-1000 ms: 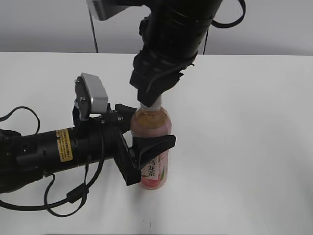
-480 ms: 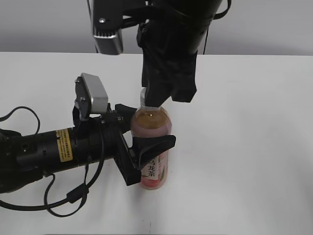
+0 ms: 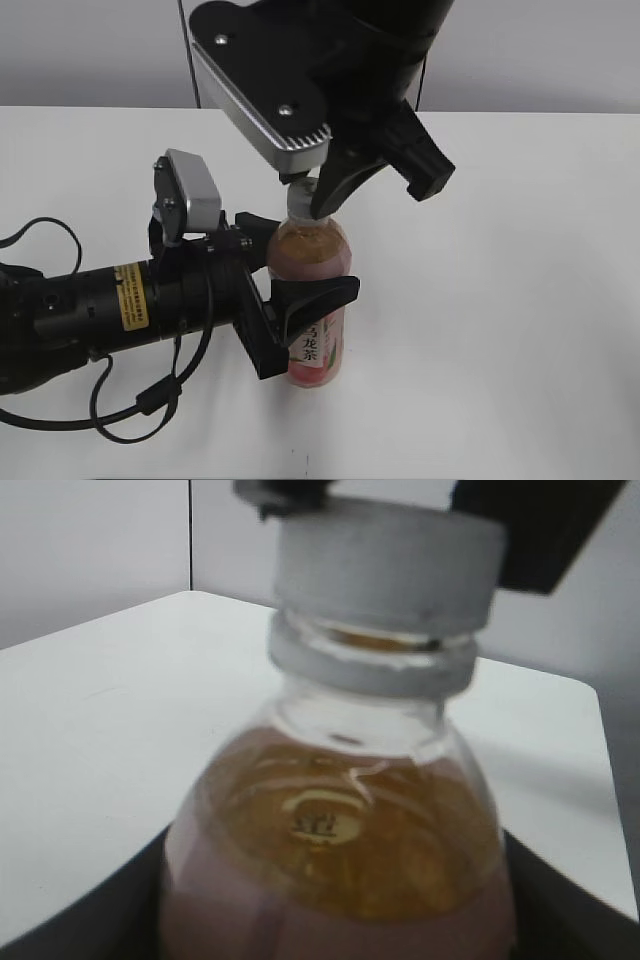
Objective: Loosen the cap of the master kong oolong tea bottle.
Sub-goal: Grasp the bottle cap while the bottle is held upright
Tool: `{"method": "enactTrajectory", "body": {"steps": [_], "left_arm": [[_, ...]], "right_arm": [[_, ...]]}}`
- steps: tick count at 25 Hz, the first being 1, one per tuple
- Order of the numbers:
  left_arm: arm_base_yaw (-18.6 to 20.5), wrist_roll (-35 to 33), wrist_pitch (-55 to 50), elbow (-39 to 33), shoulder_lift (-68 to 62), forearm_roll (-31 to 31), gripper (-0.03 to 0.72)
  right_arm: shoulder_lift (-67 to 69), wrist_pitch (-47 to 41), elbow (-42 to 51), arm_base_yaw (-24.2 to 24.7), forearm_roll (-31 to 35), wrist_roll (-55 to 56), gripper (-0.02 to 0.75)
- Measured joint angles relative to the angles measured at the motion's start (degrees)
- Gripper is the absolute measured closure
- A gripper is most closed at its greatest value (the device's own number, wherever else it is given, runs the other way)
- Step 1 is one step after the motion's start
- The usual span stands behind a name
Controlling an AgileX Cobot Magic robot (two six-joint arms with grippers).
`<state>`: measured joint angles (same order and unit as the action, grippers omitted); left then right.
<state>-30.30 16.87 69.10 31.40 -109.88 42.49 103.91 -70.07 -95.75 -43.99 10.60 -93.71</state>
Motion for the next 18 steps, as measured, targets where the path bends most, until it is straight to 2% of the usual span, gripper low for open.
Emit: {"method": "enactTrajectory", "body": {"steps": [10, 13, 18], "left_arm": [[0.0, 0.1, 0.0, 0.0, 0.0, 0.0, 0.228], [0.1, 0.1, 0.0, -0.1, 0.0, -0.1, 0.228], [0.1, 0.1, 0.0, -0.1, 0.0, -0.1, 0.228]], "right_arm": [[0.0, 0.0, 0.0, 0.2, 1.5, -26.4, 0.48], [-0.1, -0.1, 0.0, 0.2, 1.6, -27.1, 0.521], [-0.1, -0.1, 0.0, 0.2, 1.9, -19.3, 0.503]]}}
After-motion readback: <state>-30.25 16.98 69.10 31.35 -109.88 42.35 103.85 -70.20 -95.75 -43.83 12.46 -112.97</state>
